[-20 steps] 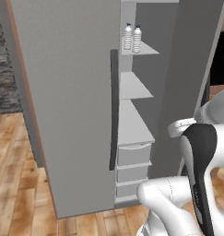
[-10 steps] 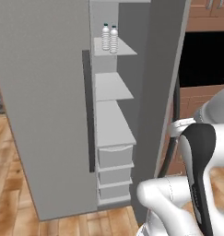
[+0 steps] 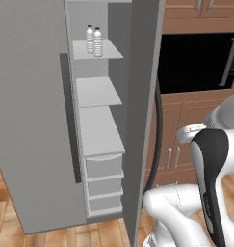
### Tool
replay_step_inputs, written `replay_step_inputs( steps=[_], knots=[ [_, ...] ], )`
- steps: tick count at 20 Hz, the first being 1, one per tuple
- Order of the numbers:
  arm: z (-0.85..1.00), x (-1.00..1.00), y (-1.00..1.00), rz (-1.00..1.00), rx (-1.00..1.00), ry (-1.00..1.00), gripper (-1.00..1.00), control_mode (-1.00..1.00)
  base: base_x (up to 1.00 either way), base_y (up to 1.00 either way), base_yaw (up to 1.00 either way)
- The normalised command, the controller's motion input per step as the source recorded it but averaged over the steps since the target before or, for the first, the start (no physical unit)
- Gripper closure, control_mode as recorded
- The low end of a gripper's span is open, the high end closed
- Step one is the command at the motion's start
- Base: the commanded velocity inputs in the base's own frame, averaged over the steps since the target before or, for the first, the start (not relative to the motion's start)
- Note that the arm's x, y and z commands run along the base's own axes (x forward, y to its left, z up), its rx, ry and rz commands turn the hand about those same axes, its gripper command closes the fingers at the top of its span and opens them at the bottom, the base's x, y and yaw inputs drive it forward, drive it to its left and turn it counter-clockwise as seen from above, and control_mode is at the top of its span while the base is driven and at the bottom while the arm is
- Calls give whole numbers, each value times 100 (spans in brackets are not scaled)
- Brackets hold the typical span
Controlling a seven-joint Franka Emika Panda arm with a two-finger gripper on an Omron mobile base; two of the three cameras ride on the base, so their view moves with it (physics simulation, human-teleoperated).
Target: Take the bottled waters from the counter and place them in the freezer to freeze. Close the freezer door after placing the bottles.
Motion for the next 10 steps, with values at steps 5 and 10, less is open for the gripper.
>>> replay_step_inputs(
  steps=[5,10],
  knots=[
    [0,0,0,0,0,0,-100,100,22,30,0],
    [0,0,0,0,0,0,-100,100,25,52,0]
  ],
)
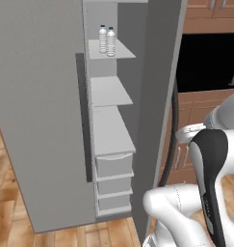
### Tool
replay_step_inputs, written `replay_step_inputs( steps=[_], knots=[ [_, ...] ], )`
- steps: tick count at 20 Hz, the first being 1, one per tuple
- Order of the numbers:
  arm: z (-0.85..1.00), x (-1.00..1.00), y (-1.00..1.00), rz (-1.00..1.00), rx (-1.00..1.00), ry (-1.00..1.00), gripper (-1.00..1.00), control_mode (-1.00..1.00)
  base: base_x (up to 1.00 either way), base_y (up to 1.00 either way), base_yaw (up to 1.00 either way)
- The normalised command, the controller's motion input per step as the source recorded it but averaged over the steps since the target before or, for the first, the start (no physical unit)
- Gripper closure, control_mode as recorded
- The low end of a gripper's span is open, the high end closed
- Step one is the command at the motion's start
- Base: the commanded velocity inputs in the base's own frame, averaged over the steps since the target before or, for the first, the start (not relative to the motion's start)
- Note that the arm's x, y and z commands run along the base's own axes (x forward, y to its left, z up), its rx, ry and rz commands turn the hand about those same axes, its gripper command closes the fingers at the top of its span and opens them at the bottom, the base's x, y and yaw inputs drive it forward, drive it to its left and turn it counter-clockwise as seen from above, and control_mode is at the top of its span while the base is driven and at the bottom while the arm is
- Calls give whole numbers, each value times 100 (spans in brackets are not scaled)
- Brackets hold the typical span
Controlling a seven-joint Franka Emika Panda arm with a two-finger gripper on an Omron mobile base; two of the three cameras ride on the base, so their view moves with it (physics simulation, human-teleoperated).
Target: Take the bottled waters from the counter and place them in the freezer to freeze. Close the freezer door after placing the bottles.
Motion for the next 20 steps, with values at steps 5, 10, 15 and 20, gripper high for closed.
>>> replay_step_inputs(
  steps=[5,10,15,20],
  knots=[
    [0,0,0,0,0,0,-100,100,38,4,1],
    [0,0,0,0,0,0,-100,100,43,-14,5],
    [0,0,0,0,0,0,-100,100,26,-25,4],
    [0,0,-28,1,0,-2,-100,-100,2,-6,1]
  ],
)
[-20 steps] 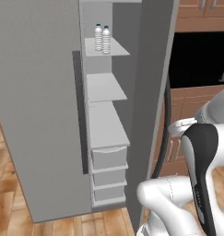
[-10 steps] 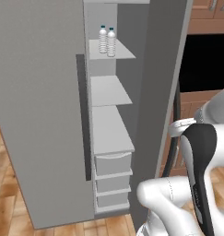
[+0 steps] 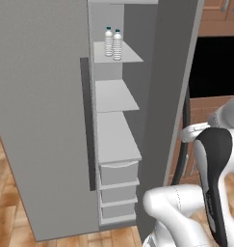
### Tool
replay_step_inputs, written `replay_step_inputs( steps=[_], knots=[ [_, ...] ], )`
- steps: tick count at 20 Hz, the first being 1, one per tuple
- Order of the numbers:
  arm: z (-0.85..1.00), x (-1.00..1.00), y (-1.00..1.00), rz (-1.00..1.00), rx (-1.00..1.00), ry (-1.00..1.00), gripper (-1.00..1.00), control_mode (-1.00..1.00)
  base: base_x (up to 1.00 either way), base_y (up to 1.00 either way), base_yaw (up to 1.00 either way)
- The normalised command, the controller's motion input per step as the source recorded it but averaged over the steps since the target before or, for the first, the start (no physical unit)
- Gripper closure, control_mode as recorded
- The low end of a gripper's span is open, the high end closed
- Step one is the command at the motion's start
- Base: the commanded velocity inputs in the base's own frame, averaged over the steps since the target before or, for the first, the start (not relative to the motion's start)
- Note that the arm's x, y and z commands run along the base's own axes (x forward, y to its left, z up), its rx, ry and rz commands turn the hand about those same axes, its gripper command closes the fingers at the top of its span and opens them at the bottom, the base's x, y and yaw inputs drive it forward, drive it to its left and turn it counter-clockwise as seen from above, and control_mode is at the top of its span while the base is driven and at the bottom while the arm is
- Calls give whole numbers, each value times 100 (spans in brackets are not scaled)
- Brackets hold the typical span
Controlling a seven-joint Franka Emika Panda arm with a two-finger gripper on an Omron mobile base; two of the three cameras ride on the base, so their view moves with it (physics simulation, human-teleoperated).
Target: Take the bottled waters from the counter and place them in the freezer to freeze. Close the freezer door after placing the bottles.
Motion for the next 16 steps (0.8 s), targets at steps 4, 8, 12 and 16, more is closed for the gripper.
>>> replay_step_inputs(
  steps=[4,8,12,16],
  knots=[
    [-1,0,-74,7,0,-12,-100,-100,0,0,0],
    [-2,13,-54,6,0,-4,-100,-100,0,0,0],
    [0,63,-39,3,0,-3,-100,-100,0,0,0],
    [-1,63,-31,13,11,3,-100,-100,0,0,0]
  ],
)
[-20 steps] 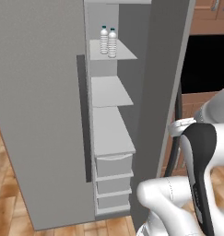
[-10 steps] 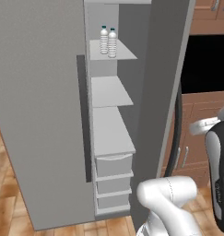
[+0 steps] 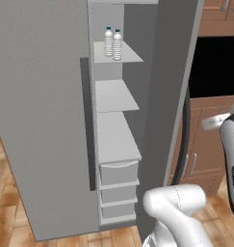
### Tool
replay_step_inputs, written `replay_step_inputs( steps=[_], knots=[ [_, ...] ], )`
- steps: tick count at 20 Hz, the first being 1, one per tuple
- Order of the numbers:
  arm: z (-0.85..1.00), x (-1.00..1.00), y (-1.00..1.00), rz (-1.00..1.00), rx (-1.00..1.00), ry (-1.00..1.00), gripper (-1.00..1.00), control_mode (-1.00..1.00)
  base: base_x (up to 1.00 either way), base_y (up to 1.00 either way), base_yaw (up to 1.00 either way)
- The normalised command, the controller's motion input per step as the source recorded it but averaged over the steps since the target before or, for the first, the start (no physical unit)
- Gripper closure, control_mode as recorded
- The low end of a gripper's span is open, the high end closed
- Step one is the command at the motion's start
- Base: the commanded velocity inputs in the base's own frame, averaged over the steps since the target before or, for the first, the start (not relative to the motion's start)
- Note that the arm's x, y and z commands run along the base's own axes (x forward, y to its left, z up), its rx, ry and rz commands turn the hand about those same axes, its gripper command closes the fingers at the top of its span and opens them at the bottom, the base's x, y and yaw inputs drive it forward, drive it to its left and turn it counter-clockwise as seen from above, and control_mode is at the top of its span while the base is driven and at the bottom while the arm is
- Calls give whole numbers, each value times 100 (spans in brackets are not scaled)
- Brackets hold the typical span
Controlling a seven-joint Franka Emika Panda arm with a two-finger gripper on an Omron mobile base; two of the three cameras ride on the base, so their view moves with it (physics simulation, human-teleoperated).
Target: Take the bottled waters from the counter and place them in the freezer to freeze. Close the freezer door after placing the bottles.
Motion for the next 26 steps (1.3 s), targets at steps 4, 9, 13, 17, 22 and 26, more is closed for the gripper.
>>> replay_step_inputs(
  steps=[4,9,13,17,22,26],
  knots=[
    [-10,51,-20,31,32,19,-100,-100,0,0,0],
    [-1,42,-15,33,38,18,-100,-100,0,0,0],
    [-15,31,0,32,27,19,-100,-100,0,0,0],
    [-10,0,9,16,9,17,-100,-100,0,0,0],
    [-5,0,11,3,0,-6,-100,-100,0,0,0],
    [-7,16,0,0,-2,-15,-100,-100,0,0,0]
  ],
)
